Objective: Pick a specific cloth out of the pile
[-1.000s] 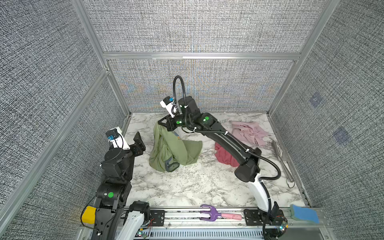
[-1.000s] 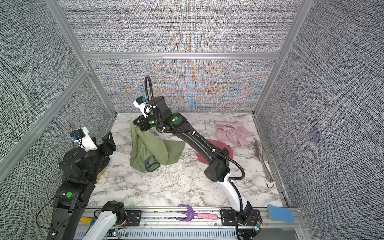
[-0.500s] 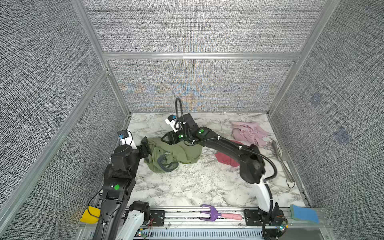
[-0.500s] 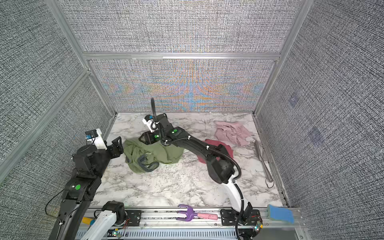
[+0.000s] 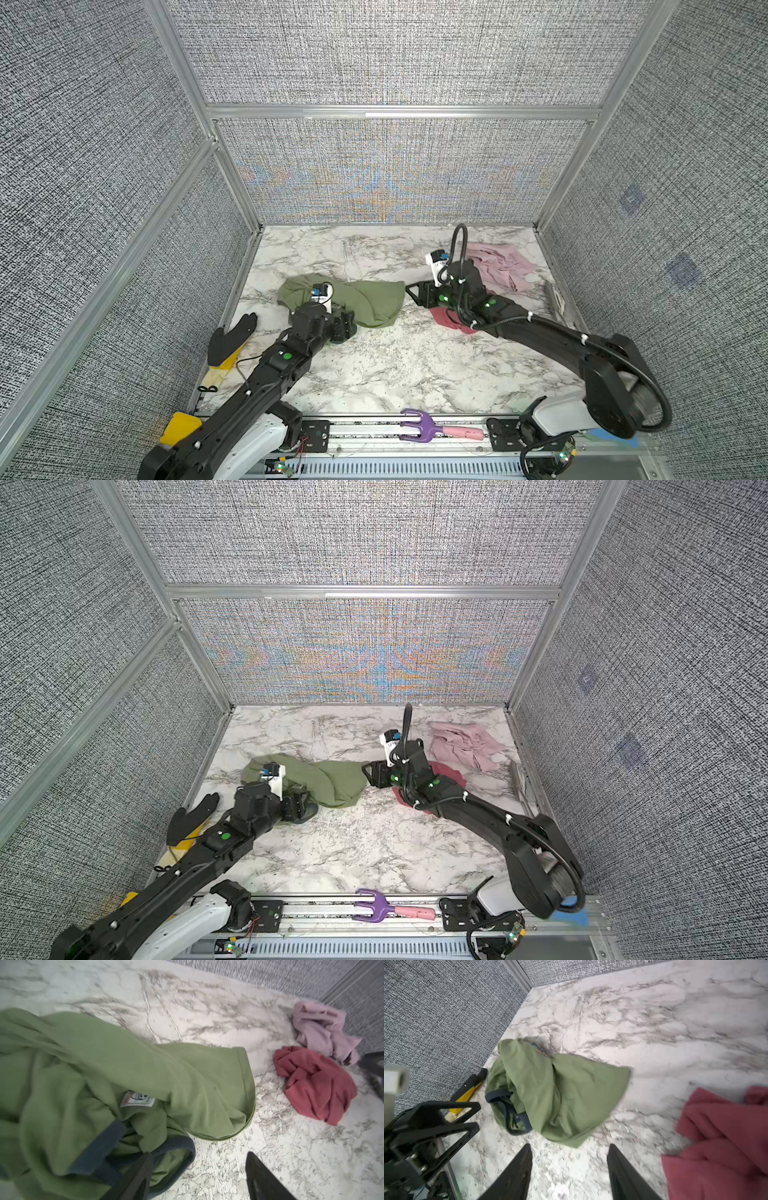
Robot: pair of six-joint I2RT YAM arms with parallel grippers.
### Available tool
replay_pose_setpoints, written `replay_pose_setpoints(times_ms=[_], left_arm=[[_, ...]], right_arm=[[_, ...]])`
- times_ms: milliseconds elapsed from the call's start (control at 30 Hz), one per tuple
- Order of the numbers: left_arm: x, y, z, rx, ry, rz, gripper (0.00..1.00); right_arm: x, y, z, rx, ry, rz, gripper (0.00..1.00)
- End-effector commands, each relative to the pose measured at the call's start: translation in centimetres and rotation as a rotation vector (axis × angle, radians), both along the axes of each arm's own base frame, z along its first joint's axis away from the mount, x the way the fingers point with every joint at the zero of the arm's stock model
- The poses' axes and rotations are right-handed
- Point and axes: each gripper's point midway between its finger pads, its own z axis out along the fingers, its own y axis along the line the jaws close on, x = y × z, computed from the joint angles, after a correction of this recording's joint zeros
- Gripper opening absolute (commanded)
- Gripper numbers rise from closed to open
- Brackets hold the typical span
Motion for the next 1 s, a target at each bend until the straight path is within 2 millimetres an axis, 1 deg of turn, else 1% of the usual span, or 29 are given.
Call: replay_pose_setpoints(times_ms=[0, 67, 133, 200, 300, 367, 467, 533, 633, 733, 900, 967], left_arm=[[1.9, -2.6, 1.5, 0.009, -0.066, -0.008, 0.71], [2.4, -4.6, 1.5, 0.034, -0.061, -0.054, 0.71], [3.1, -6.7, 1.0, 0.053, -0.051, -0.102, 0.70], [3.9, -8.8, 0.2, 0.076, -0.036, -0.158, 0.69], [5.5, -11.0, -1.6, 0.125, -0.011, -0.185, 0.69], [6.3, -12.4, -2.6, 0.135, 0.006, -0.213, 0.67], [7.4, -14.3, -3.7, 0.155, 0.019, -0.246, 0.67], [8.2, -15.2, -4.8, 0.179, 0.037, -0.257, 0.66], [8.8, -16.3, -6.3, 0.211, 0.074, -0.274, 0.57], [9.2, -17.2, -7.0, 0.219, 0.080, -0.289, 0.51], [9.8, -17.2, -8.3, 0.284, 0.104, -0.282, 0.47], [9.7, -17.5, -8.1, 0.293, 0.105, -0.293, 0.47]], right_arm=[[-0.8, -2.7, -0.1, -0.005, -0.024, -0.098, 0.59], [-1.9, -4.0, -0.1, -0.013, -0.028, -0.122, 0.59], [-2.6, -5.6, -0.2, -0.043, -0.033, -0.159, 0.59], [-2.9, -6.9, -0.3, -0.077, -0.049, -0.188, 0.59], [-2.9, -8.6, -0.4, -0.115, -0.070, -0.238, 0.59], [-2.7, -9.3, -0.4, -0.114, -0.078, -0.266, 0.59], [-2.7, -9.6, -0.4, -0.113, -0.072, -0.269, 0.59], [-2.6, -9.6, -0.5, -0.115, -0.072, -0.261, 0.59], [-2.3, -9.4, -0.5, -0.117, -0.069, -0.253, 0.59], [-2.0, -9.3, -0.3, -0.119, -0.061, -0.241, 0.59], [-1.5, -9.2, 0.1, -0.115, -0.071, -0.237, 0.59], [-1.4, -9.2, 0.2, -0.108, -0.068, -0.241, 0.60]])
